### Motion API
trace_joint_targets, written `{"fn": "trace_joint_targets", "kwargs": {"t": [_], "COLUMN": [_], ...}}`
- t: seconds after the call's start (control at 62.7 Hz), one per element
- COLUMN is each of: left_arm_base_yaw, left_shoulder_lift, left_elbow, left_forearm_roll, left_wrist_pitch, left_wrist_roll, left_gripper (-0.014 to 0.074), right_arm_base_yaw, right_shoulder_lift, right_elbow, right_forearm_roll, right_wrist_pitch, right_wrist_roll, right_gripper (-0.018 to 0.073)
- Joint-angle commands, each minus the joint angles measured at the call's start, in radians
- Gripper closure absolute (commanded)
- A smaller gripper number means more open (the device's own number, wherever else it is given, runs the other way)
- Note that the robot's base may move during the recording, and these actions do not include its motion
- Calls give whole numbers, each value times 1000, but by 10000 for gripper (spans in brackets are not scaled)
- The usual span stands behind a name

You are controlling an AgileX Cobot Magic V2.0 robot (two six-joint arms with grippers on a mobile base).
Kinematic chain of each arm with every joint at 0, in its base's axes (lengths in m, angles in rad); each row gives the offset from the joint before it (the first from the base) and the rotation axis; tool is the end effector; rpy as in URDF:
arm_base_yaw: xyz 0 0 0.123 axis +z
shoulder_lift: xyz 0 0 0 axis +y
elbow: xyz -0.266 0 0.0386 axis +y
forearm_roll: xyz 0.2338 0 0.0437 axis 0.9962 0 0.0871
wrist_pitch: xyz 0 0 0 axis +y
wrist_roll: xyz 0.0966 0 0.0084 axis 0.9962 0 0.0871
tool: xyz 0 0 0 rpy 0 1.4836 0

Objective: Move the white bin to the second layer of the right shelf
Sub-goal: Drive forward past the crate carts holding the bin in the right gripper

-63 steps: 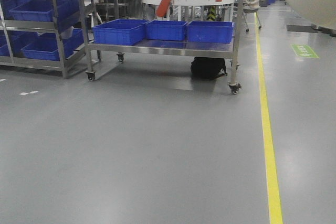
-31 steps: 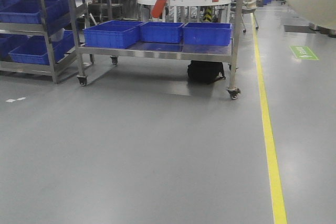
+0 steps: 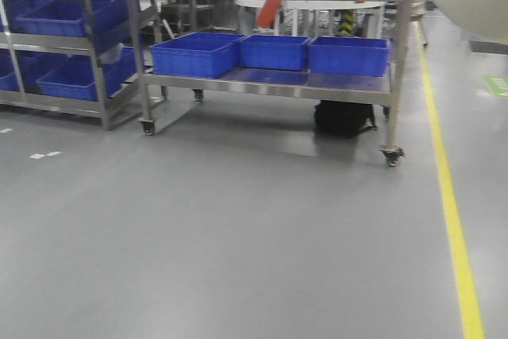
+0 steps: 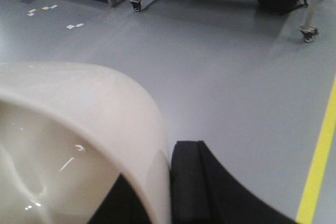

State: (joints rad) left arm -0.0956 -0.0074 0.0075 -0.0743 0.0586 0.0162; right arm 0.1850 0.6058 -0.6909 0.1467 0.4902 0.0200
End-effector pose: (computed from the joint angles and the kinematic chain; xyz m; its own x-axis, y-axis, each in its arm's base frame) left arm 0.0641 -0.0066 0.2060 0.0227 -0.0604 -0.9979 0.1013 0.9932 -0.0578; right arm 0.1212 0.0295 0.3397 -0.3366 0.0883 -0.9375 -0.1999 0.9662 0.1628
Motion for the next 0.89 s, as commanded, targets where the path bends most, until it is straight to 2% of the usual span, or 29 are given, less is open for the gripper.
{"fn": "trace_joint_targets", "kwargs": {"t": [0.0, 0.878], "left_arm_base_yaw": [-6, -6], "left_shoulder_lift": [-3, -3], "left_elbow": [37, 37], "left_forearm_roll": [-9, -9], "left_wrist_pitch": [-86, -86], "left_wrist_roll": [-10, -10], "left_gripper": [512, 512], "right_arm_base_yaw": [-5, -5], "right_shoulder_lift": [-1, -1], "right_elbow": [-30, -30], "right_forearm_roll": [8, 8], "right_wrist_pitch": [-95, -95], "right_wrist_roll": [-3, -3], "right_gripper": [504, 504]}}
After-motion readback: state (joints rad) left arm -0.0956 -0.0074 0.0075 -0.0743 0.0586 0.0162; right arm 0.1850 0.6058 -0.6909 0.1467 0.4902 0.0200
